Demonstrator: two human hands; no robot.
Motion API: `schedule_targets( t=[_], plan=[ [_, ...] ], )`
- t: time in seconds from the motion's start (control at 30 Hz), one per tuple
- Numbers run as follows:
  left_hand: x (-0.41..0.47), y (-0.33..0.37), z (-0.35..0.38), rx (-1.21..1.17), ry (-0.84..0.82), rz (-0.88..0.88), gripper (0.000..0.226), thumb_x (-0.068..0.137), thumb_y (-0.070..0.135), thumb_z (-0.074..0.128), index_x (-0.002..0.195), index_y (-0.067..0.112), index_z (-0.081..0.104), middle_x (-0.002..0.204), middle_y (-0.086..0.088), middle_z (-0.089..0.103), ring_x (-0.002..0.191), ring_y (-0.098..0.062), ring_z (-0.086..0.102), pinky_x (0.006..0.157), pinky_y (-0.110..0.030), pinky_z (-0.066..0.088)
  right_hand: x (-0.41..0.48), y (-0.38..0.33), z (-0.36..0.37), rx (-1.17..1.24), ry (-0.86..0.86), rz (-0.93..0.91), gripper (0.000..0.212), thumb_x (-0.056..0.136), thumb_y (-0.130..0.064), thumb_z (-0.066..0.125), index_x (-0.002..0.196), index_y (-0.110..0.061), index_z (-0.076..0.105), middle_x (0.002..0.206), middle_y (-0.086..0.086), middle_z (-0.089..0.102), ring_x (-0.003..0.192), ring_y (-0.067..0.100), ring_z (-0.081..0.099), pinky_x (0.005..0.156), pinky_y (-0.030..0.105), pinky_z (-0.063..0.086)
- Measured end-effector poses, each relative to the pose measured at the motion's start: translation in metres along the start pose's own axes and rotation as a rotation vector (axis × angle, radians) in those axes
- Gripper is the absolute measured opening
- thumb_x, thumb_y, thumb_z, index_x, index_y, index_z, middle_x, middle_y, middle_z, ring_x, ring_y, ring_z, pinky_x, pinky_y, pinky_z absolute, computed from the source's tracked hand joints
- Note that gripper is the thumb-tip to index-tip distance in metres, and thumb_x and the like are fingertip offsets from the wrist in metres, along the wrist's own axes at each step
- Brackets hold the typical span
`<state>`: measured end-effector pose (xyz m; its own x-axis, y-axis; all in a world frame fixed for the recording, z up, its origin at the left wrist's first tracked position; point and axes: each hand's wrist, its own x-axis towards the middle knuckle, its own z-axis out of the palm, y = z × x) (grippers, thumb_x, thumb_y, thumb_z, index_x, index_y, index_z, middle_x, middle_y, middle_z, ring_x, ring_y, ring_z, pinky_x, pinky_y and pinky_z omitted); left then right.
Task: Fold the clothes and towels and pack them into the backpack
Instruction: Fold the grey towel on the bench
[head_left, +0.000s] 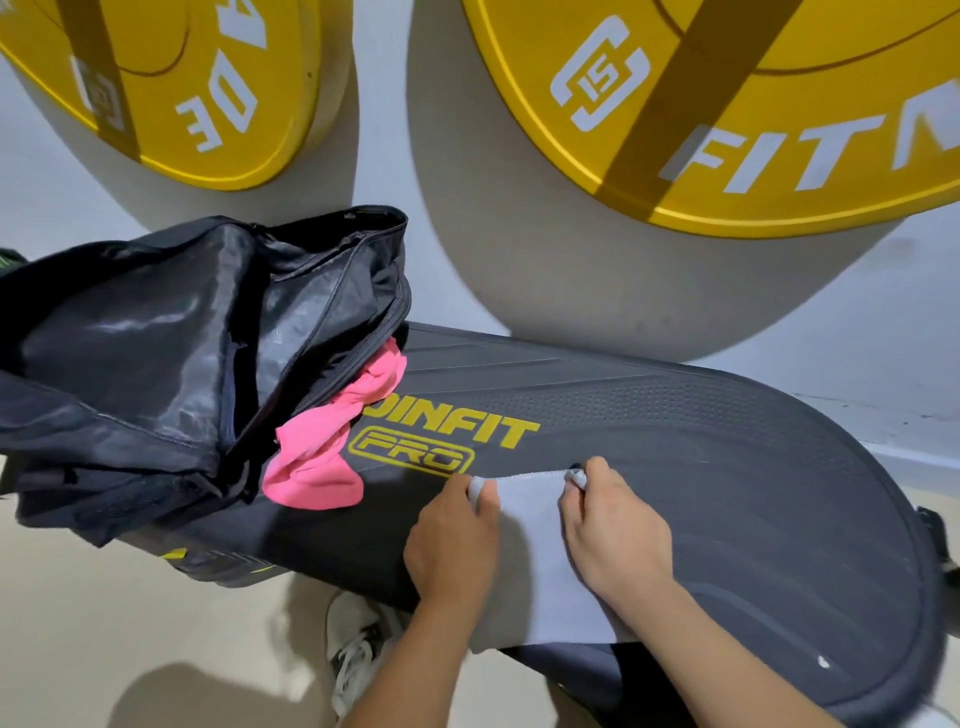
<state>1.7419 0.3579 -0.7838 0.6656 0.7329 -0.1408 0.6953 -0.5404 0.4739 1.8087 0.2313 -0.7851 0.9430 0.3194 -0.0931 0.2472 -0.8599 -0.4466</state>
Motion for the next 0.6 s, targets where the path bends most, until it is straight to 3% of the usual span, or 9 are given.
schedule_targets(
  t=[0.17,0.27,0.4,0.6],
  plan=[
    [-0.004,0.002,0.003,0.057,-0.002,0.010,0.036,0.097,0.049,0.034,0.116,0.023,0.051,0.117,-0.005,0.063,0.106,-0.032,0.058,0.082,-0.036,0.043,0.024,-0.002,-0.020,0.061,-0.154,0.145,0.026,0.096,-0.034,0.034,0.078,-0.017,0.041,0.098,0.009,0.063,0.090,0.032,0.055,0.067,0.033,0.038],
    [-0.003,0.000,0.001,0.049,-0.027,0.035,0.032,0.097,0.047,0.035,0.115,0.027,0.052,0.114,-0.006,0.064,0.104,-0.033,0.058,0.081,-0.036,0.043,0.021,-0.001,-0.011,-0.049,-0.028,0.056,0.020,0.096,-0.032,0.041,0.083,-0.016,0.045,0.100,0.008,0.055,0.094,0.032,0.057,0.063,0.032,0.036],
    [0.009,-0.005,-0.003,-0.035,-0.029,0.074,0.029,0.096,0.046,0.040,0.099,0.023,0.058,0.103,-0.010,0.067,0.096,-0.037,0.058,0.074,-0.035,0.042,0.003,0.009,0.009,0.022,0.183,-0.060,0.014,0.096,-0.022,0.047,0.095,-0.011,0.057,0.093,0.007,0.050,0.085,0.032,0.053,0.060,0.035,0.039],
    [0.013,-0.003,-0.003,-0.164,-0.088,-0.022,0.029,0.095,0.047,0.041,0.093,0.020,0.051,0.102,-0.011,0.066,0.096,-0.035,0.057,0.070,-0.035,0.039,0.005,0.010,0.014,0.013,0.167,-0.022,0.021,0.098,-0.026,0.042,0.103,-0.013,0.059,0.097,0.007,0.054,0.091,0.031,0.053,0.070,0.038,0.044]
  ],
)
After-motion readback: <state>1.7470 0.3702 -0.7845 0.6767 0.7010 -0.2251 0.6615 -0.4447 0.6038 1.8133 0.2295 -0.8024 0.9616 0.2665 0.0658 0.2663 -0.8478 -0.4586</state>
